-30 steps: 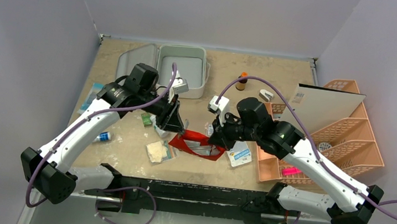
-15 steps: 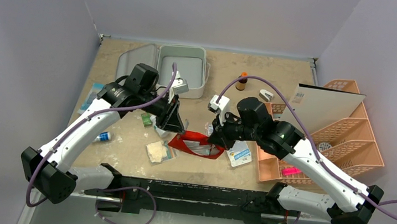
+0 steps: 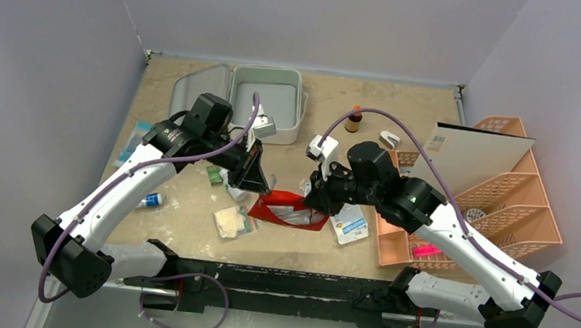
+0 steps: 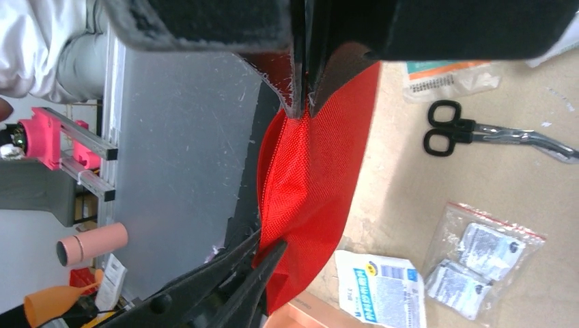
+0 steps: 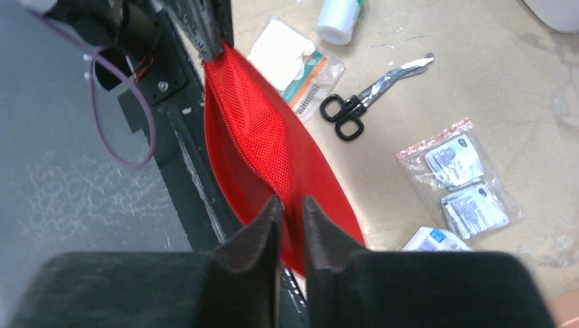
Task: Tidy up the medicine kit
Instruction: Zip the medicine pouch.
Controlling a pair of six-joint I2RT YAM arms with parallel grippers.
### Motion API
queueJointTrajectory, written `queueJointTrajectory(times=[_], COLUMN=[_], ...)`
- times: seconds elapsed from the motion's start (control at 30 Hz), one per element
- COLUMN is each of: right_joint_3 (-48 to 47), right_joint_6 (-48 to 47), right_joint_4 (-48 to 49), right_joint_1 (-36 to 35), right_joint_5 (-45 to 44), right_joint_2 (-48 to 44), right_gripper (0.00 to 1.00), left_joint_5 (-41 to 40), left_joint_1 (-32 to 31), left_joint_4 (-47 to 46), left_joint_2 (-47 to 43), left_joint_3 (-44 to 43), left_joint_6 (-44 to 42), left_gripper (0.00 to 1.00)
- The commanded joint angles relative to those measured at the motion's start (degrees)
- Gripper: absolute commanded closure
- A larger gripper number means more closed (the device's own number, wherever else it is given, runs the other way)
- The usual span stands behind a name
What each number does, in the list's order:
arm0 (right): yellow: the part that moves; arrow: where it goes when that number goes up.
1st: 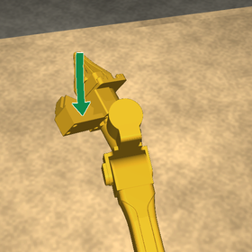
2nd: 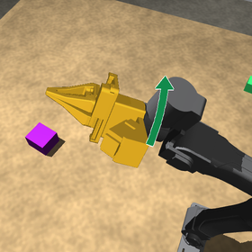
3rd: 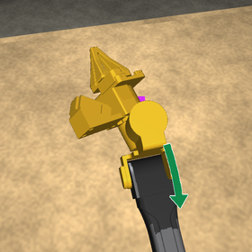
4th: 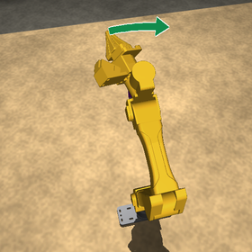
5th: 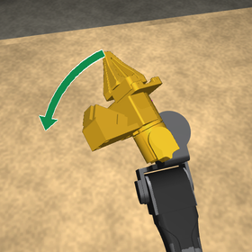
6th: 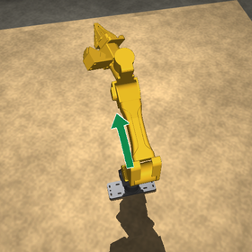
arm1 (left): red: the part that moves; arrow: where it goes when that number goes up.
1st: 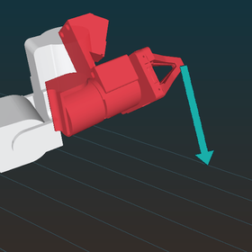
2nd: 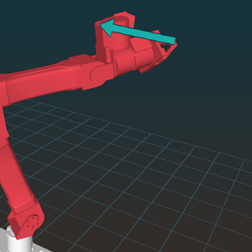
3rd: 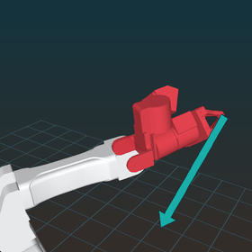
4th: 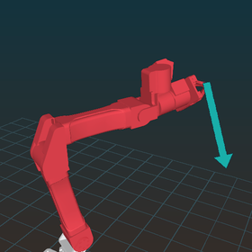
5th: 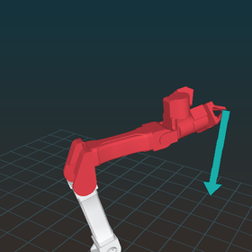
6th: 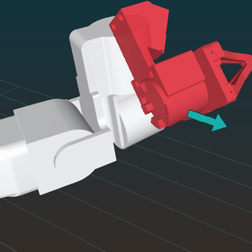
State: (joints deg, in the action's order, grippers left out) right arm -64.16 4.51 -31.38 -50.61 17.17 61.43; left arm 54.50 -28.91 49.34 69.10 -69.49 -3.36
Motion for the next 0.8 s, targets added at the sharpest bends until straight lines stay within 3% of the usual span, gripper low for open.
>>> queueJointTrajectory(times=[0.0, 0.13, 0.23, 0.47, 0.77], right_joint_3=[-3.79, -6.58, -6.07, -5.38, -0.35], right_joint_6=[4.09, 12.71, 18.0, 22.62, 24.8], right_joint_4=[2.88, 5.5, 10.89, 16.53, 33.39], right_joint_1=[-0.02, -0.02, -0.02, -0.1, -0.41], right_joint_5=[-6.37, -9.76, -4.46, -1.64, -2.02], right_joint_2=[-0.42, -0.58, 0.43, 4.63, 7.64], right_gripper=[0.73, 0.45, 0.39, 0.49, 0.62], left_joint_5=[-5.57, -11.28, -19.19, -29.87, -33.48], left_joint_1=[0.25, 0.25, 0.25, 0.25, 0.25], left_joint_4=[-3.53, -10.33, -15.25, -19.6, -21.25], left_joint_2=[-0.47, -1.64, -2.59, -3.49, -6.16], left_joint_3=[-0.88, -2.84, -4.12, -5.54, -4.17], left_joint_6=[6.78, 16.56, 23.09, 34.74, 42.21], left_gripper=[1.0, 1.0, 1.0, 1.0, 1.0])
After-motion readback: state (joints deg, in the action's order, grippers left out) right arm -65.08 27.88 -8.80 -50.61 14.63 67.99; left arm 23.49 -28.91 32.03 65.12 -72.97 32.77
